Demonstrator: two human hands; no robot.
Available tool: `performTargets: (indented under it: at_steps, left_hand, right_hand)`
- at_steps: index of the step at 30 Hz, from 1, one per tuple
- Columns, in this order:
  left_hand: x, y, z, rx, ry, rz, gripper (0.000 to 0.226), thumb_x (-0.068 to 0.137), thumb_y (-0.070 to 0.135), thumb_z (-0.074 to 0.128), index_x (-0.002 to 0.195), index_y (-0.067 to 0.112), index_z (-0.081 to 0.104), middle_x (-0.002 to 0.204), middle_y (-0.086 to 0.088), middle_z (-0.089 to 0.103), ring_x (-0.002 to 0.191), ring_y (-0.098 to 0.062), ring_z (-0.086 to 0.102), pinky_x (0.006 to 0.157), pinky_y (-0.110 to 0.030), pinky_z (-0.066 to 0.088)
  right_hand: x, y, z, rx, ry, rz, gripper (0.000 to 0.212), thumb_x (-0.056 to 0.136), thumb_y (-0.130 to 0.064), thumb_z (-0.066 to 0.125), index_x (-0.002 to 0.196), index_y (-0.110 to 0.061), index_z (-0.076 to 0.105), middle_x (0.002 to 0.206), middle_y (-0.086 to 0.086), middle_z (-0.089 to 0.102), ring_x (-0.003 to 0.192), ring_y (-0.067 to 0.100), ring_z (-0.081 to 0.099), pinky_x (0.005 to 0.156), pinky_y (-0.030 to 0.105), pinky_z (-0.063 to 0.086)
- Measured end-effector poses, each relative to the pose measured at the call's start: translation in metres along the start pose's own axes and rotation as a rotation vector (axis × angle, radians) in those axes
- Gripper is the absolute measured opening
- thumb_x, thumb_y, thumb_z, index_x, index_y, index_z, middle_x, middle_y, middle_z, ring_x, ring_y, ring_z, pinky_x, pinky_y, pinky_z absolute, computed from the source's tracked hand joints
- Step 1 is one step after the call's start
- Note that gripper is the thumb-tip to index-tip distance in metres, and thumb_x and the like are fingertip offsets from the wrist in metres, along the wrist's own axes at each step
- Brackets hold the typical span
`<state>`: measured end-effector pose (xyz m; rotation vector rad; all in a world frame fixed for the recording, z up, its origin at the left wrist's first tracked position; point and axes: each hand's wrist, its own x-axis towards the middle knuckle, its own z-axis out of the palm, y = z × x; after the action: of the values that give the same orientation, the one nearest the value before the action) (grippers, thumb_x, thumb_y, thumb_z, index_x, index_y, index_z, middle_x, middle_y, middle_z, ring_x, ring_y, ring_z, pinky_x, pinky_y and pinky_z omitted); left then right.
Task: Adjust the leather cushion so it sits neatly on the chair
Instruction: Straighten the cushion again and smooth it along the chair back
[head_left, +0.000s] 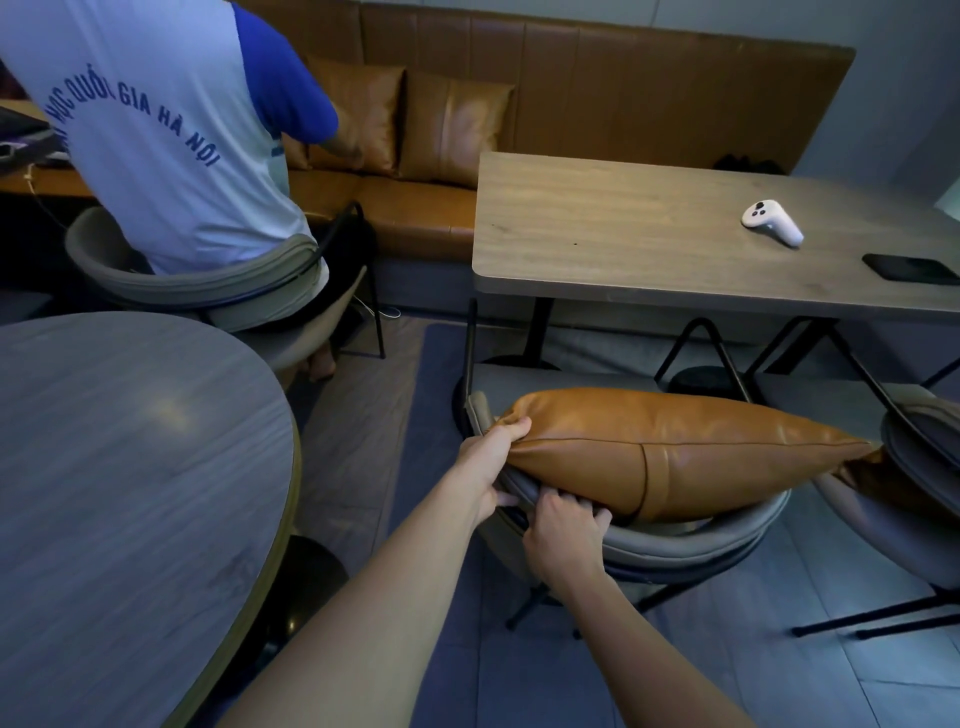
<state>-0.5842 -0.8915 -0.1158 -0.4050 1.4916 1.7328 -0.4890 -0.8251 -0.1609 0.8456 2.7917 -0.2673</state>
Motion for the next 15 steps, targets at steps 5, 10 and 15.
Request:
performTargets:
  at_steps: [5,10,15]
  left_hand:
    - [-0.0013,0.0002,-0.0018,0.011,-0.015,0.004,0.063,0.087,0.035,0.075,0.139,0.012,0.047,0.114,-0.009,0.056,0.1,-0.031,0.056,0.082,-0.052,0.051]
    - [-0.0016,-0.0024,-0.0023,0.025,-0.005,0.011,0.066,0.086,0.038,0.076,0.138,0.012,0.047,0.12,-0.01,0.057,0.1,-0.03,0.056,0.079,-0.05,0.051]
    - [0.0017,-0.0027,-0.0014,0.039,0.003,0.018,0.065,0.085,0.039,0.077,0.136,0.011,0.048,0.107,-0.007,0.058,0.092,-0.027,0.057,0.073,-0.047,0.051]
  right_hand:
    - [0.0021,0.0,0.0001,0.003,0.012,-0.011,0.027,0.104,-0.032,0.044,0.124,-0.018,0.056,0.127,0.006,0.066,0.124,0.029,0.055,0.104,0.045,0.031]
    - [0.0008,0.0003,0.0003,-0.02,0.034,-0.03,0.03,0.105,-0.035,0.042,0.124,-0.017,0.056,0.126,0.006,0.067,0.121,0.029,0.057,0.102,0.045,0.033]
    - [-0.0001,0.0015,0.0008,-0.029,0.038,-0.039,0.03,0.105,-0.035,0.042,0.124,-0.016,0.057,0.125,0.007,0.068,0.12,0.03,0.058,0.102,0.045,0.033]
